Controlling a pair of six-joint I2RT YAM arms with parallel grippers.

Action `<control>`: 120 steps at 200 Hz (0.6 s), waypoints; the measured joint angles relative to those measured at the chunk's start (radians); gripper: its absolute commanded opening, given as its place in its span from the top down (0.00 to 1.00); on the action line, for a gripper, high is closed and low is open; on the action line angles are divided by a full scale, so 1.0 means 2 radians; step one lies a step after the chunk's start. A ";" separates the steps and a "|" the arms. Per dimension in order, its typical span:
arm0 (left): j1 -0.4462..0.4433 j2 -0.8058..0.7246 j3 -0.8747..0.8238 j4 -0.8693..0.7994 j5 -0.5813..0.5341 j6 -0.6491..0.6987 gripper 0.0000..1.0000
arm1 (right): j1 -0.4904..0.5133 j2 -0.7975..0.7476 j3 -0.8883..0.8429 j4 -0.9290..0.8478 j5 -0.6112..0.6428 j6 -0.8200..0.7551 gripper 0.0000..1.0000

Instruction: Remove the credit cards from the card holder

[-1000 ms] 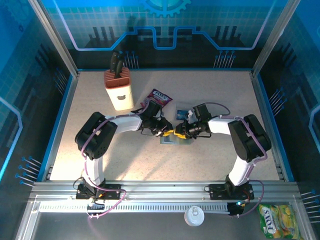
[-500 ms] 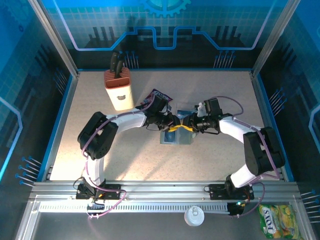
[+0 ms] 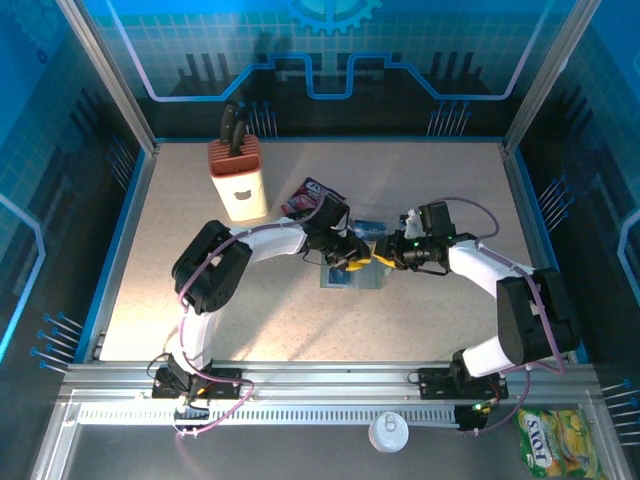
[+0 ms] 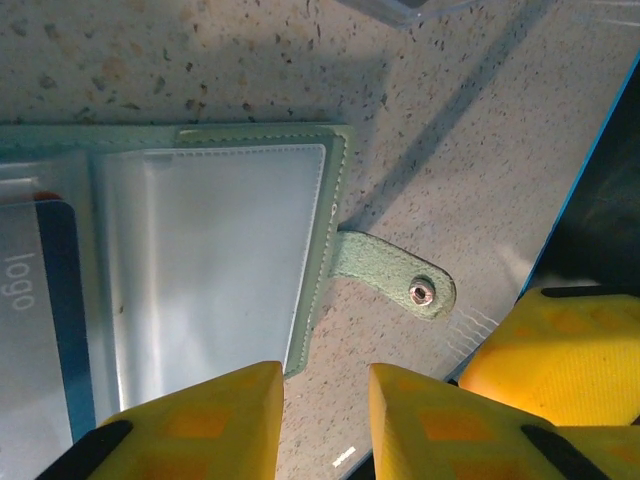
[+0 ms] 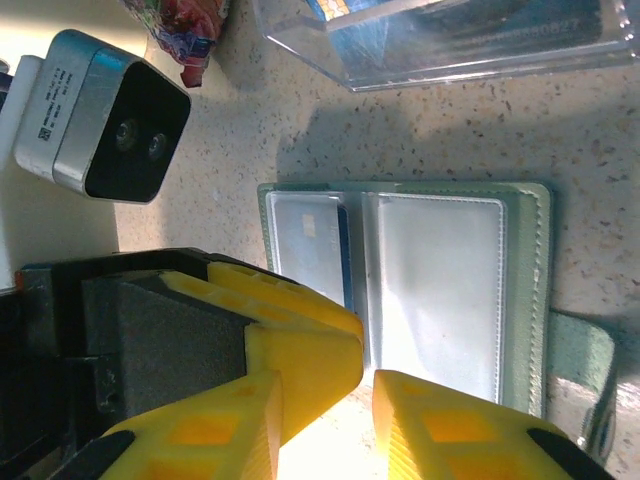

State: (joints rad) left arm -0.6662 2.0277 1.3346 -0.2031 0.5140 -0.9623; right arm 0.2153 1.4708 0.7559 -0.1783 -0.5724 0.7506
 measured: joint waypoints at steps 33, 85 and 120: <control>0.000 0.001 0.000 -0.006 -0.004 0.006 0.67 | 0.000 -0.002 -0.002 -0.003 0.000 -0.002 0.69; -0.001 -0.026 -0.014 -0.028 -0.062 0.040 0.53 | 0.001 -0.001 -0.002 -0.003 0.000 -0.002 0.69; -0.001 -0.080 -0.051 -0.023 -0.092 0.064 0.36 | 0.016 0.003 -0.002 -0.002 0.007 -0.001 0.69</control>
State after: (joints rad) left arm -0.6678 1.8671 1.2316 -0.2481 0.3298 -0.8341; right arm 0.2478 1.4761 0.7517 -0.1829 -0.5575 0.7483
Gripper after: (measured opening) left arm 0.590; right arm 0.313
